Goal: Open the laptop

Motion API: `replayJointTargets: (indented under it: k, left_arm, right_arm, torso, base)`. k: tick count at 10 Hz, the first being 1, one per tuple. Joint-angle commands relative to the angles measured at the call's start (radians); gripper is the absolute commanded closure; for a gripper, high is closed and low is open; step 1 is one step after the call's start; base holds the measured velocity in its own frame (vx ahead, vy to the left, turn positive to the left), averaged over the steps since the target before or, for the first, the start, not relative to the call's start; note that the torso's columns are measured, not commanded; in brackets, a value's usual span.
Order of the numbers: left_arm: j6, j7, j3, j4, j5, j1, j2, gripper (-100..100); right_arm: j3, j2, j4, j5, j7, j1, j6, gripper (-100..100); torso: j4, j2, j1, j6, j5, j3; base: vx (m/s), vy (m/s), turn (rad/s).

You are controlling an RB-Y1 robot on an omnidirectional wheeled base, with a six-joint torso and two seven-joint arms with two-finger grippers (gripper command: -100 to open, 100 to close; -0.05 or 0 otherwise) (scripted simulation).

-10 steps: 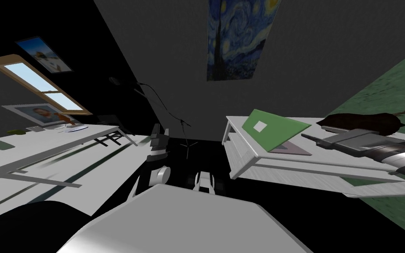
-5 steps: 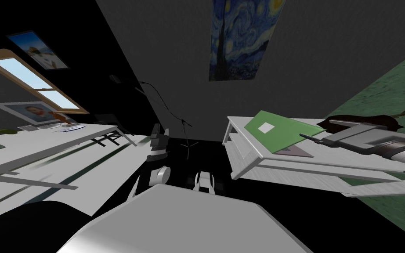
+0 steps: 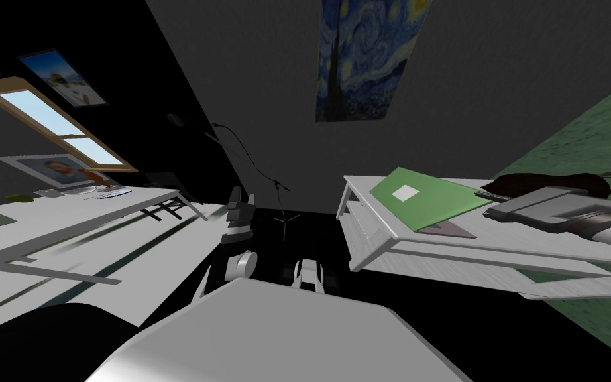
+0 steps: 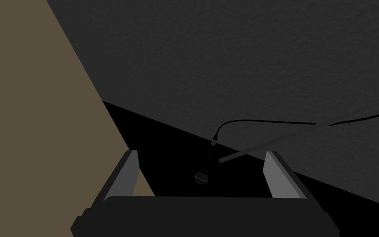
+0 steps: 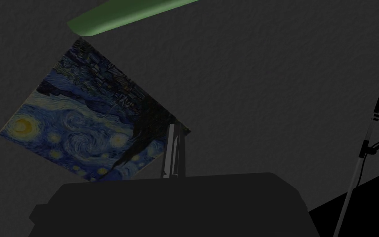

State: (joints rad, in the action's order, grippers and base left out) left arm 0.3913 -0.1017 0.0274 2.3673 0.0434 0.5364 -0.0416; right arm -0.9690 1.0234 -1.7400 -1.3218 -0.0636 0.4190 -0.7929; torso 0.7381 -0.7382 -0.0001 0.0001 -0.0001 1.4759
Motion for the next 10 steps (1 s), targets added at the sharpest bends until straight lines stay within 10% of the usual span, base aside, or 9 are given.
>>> replayJointTargets:
  k: [1, 6, 7, 10]
  left_arm:
    - [0.000, 0.000, 0.000, 0.000, 0.000, 0.000, 0.000, 0]
    - [0.000, 0.000, 0.000, 0.000, 0.000, 0.000, 0.000, 0]
    - [0.000, 0.000, 0.000, 0.000, 0.000, 0.000, 0.000, 0]
    - [0.000, 0.000, 0.000, 0.000, 0.000, 0.000, 0.000, 0]
  right_arm:
    - [0.014, 0.009, 0.045, 0.055, -0.053, -0.009, -0.009, 100]
    - [0.031, 0.020, 0.104, 0.127, -0.119, -0.020, -0.020, 100]
    - [0.050, 0.007, 0.094, 0.099, -0.086, -0.019, 0.006, -100]
    - [0.073, -0.011, 0.079, 0.061, -0.037, -0.017, 0.042, -100]
  torso:
    - [0.000, 0.000, -0.003, 0.000, -0.001, 0.000]
    - [0.000, 0.000, 0.002, 0.000, 0.001, 0.000]
    - [0.000, -0.001, 0.004, 0.000, 0.001, 0.000]
    - [0.000, -0.001, 0.000, 0.000, 0.000, 0.000]
  base:
    - [0.020, -0.103, 0.022]
    - [0.016, -0.093, 0.016]
    - [-0.028, -0.025, 0.068]
    - [-0.039, -0.023, 0.049]
